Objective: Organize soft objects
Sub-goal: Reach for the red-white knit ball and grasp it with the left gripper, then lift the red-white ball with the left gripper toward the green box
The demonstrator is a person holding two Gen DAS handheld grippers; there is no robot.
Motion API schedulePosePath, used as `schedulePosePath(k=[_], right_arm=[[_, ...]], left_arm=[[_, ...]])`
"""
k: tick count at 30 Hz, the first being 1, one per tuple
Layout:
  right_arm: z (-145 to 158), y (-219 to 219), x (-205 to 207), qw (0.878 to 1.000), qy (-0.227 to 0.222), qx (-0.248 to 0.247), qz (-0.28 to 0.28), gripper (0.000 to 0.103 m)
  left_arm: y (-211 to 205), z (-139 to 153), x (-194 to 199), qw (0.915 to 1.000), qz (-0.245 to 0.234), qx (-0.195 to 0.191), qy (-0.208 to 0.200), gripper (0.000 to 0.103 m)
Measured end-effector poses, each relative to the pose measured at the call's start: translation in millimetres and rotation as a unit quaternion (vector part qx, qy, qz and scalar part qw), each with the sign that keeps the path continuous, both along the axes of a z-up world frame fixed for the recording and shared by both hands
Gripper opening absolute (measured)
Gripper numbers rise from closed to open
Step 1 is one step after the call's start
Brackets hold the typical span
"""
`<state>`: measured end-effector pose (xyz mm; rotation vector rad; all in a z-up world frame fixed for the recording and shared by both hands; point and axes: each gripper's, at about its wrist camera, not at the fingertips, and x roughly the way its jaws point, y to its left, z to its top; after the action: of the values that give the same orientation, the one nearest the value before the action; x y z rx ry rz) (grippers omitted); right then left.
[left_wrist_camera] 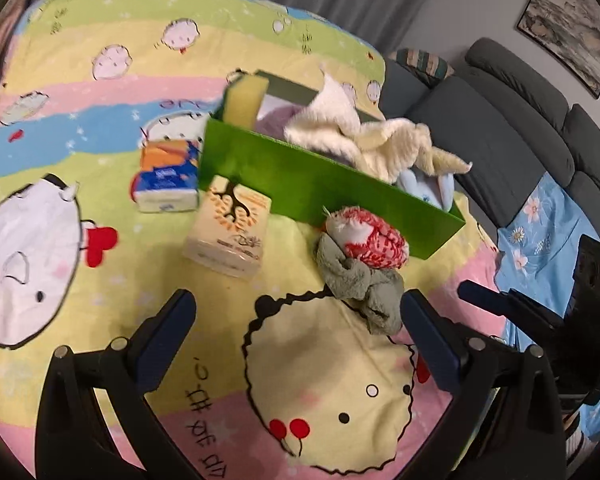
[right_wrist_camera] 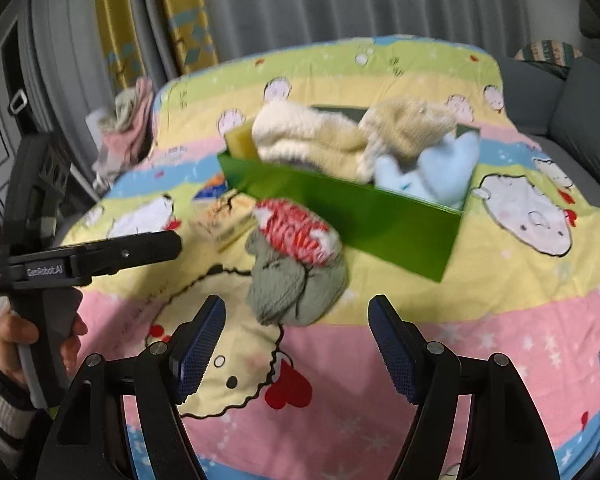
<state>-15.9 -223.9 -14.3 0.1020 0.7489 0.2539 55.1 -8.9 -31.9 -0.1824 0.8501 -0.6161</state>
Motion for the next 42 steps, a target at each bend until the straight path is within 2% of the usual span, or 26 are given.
schedulePosePath(k=[4, 7, 11, 17, 18, 19, 22, 26, 30, 31, 32, 33, 35, 38, 42], right_arm=[[-0.5, 3.3, 8.2, 1.000, -0.008, -0.004, -0.001, 0.075], [3.3, 1.0, 18.3, 1.000, -0.020, -0.002, -0.009, 0.075], [0.3, 1.5, 38.9, 1.000, -0.013, -0.001, -0.010, 0.074], [-13.3, 8.9, 71.5, 1.000, 0.017, 0.012, 0.009, 0.051], [-15.3, 10.1, 74.2, 1.000, 0.019, 0.009, 0.010, 0.044], [-15.7, 12.7, 75.2, 1.000, 0.014, 0.002, 0.013, 0.032], [-7.2, 19.6, 68.4, 1.000, -0.010, -0.017, 0.020, 0.026], [14.1, 30.1, 42.4, 0.997, -0.053, -0.018, 0.056, 0.026], [11.0, 44.2, 24.6, 0.995, -0.027, -0.027, 0.092, 0.026], [8.4, 46.0, 20.3, 0.995, -0.022, -0.025, 0.096, 0.026], [5.9, 47.1, 15.8, 0.995, -0.017, -0.022, 0.094, 0.026], [4.2, 47.0, 13.4, 0.995, -0.013, -0.018, 0.094, 0.026], [-0.8, 47.5, 6.2, 0.996, -0.002, -0.017, 0.093, 0.026], [-6.7, 47.6, -2.2, 0.995, 0.009, -0.026, 0.092, 0.026], [-15.2, 44.8, -6.6, 0.996, 0.022, -0.022, 0.088, 0.026]], left_arm=[[-6.2, -0.6, 6.9, 0.9989, -0.017, -0.040, 0.018, 0.102], [-8.4, 0.4, 8.9, 0.9980, -0.024, -0.055, 0.018, 0.102], [-9.4, -7.1, 13.0, 0.9960, -0.028, -0.077, 0.037, 0.102], [-8.3, -11.8, 15.0, 0.9961, -0.024, -0.073, 0.043, 0.102], [-8.4, -11.5, 14.8, 0.9960, -0.024, -0.074, 0.044, 0.102], [-7.9, -11.3, 15.0, 0.9960, -0.024, -0.075, 0.043, 0.102], [-5.5, -10.4, 15.8, 0.9954, -0.025, -0.082, 0.044, 0.102], [-1.3, -6.7, 15.7, 0.9935, -0.024, -0.101, 0.046, 0.102], [-1.5, -3.5, 13.0, 0.9928, -0.030, -0.108, 0.042, 0.100], [-2.6, -3.8, 11.9, 0.9928, -0.034, -0.107, 0.042, 0.098], [-5.0, -5.0, 10.3, 0.9928, -0.040, -0.104, 0.045, 0.090], [-8.5, -7.3, 8.3, 0.9933, -0.044, -0.095, 0.049, 0.077], [-15.3, -12.8, 5.7, 0.9949, -0.046, -0.067, 0.060, 0.064], [-22.4, -22.3, 1.4, 0.9930, -0.060, -0.058, 0.083, 0.058], [-31.4, -28.1, -4.3, 0.9920, -0.074, -0.044, 0.092, 0.053]])
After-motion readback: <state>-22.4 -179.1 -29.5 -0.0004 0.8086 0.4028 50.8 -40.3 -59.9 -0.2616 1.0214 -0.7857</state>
